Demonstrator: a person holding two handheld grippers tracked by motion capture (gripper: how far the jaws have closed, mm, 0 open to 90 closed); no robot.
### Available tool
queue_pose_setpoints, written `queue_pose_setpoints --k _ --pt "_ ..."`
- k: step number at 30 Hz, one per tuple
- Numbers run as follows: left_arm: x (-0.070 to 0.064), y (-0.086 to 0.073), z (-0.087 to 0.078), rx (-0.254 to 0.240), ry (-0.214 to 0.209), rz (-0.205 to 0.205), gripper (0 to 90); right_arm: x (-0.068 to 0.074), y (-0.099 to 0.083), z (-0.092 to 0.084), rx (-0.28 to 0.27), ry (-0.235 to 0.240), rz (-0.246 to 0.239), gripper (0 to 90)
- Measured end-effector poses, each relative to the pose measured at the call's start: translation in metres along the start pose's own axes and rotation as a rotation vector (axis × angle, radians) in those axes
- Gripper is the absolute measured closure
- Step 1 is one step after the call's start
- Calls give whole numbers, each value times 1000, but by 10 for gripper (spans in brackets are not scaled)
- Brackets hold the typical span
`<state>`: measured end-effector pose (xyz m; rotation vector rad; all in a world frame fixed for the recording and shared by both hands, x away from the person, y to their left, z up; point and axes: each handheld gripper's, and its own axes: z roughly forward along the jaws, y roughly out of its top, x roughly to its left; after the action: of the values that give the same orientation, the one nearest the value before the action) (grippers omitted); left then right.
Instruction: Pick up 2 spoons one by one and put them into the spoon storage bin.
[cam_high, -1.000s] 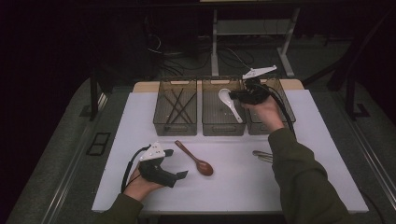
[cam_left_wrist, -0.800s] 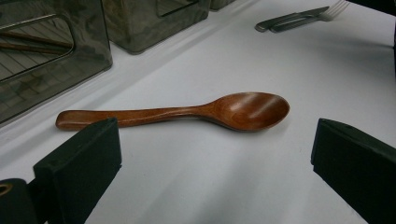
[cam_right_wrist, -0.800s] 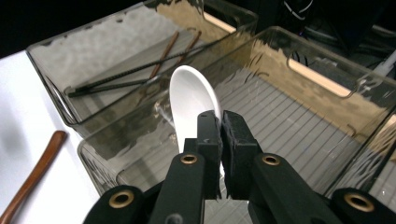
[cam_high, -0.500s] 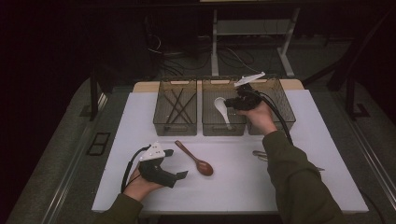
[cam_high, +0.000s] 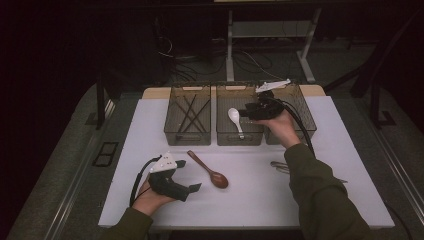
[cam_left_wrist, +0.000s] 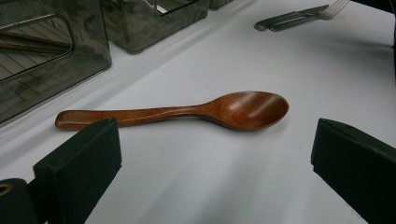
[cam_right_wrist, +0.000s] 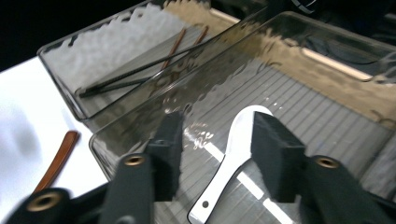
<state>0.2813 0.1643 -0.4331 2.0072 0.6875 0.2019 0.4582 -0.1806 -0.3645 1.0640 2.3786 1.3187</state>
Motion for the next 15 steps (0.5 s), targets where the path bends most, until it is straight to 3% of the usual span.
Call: queue_pose_setpoints --k 10,13,15 --pt "-1 0 1 10 -1 0 9 10 -15 -30 -50 -38 6 307" --pt "-1 0 1 13 0 2 9 16 -20 -36 -33 -81 -25 241" --pt "-1 0 1 14 0 2 9 19 -24 -41 -33 -80 -45 213"
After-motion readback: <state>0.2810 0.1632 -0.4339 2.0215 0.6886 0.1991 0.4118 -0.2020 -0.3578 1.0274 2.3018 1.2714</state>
